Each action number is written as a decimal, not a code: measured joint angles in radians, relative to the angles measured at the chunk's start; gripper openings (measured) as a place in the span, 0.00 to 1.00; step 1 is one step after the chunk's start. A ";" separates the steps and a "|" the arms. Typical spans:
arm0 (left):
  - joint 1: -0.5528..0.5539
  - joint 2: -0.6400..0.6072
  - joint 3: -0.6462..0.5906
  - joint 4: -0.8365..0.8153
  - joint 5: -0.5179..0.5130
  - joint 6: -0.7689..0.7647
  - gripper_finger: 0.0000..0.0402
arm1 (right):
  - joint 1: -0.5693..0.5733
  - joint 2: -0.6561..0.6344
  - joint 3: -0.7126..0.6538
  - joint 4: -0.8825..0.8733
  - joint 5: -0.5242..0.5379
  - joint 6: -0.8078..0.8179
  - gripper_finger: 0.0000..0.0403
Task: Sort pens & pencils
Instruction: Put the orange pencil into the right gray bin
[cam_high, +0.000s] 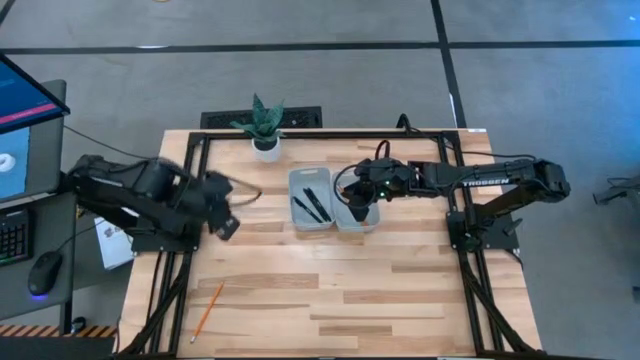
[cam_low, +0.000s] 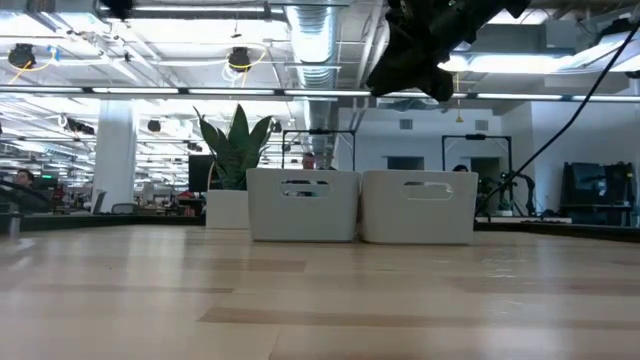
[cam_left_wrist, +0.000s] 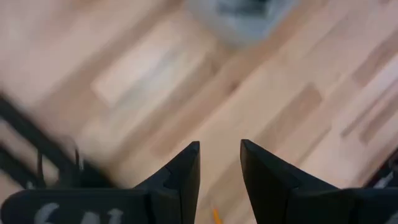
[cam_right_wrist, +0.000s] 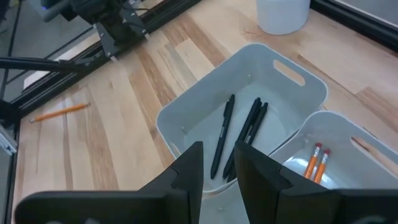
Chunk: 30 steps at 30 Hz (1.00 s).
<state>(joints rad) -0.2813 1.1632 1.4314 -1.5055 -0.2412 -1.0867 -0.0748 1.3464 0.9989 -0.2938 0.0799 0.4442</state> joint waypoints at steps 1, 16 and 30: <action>-0.033 0.000 -0.011 -0.013 0.006 -0.045 0.26 | 0.000 0.000 0.000 0.001 0.000 0.000 0.28; -0.532 0.002 -0.254 0.070 0.013 -0.621 0.38 | 0.000 0.000 0.000 0.071 0.000 0.085 0.28; -0.723 0.002 -0.562 0.511 0.040 -1.070 0.51 | 0.016 0.000 0.000 0.071 -0.001 0.088 0.28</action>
<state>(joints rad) -1.0040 1.1652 0.8690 -0.9945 -0.2015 -2.1566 -0.0593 1.3464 0.9989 -0.2230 0.0792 0.5325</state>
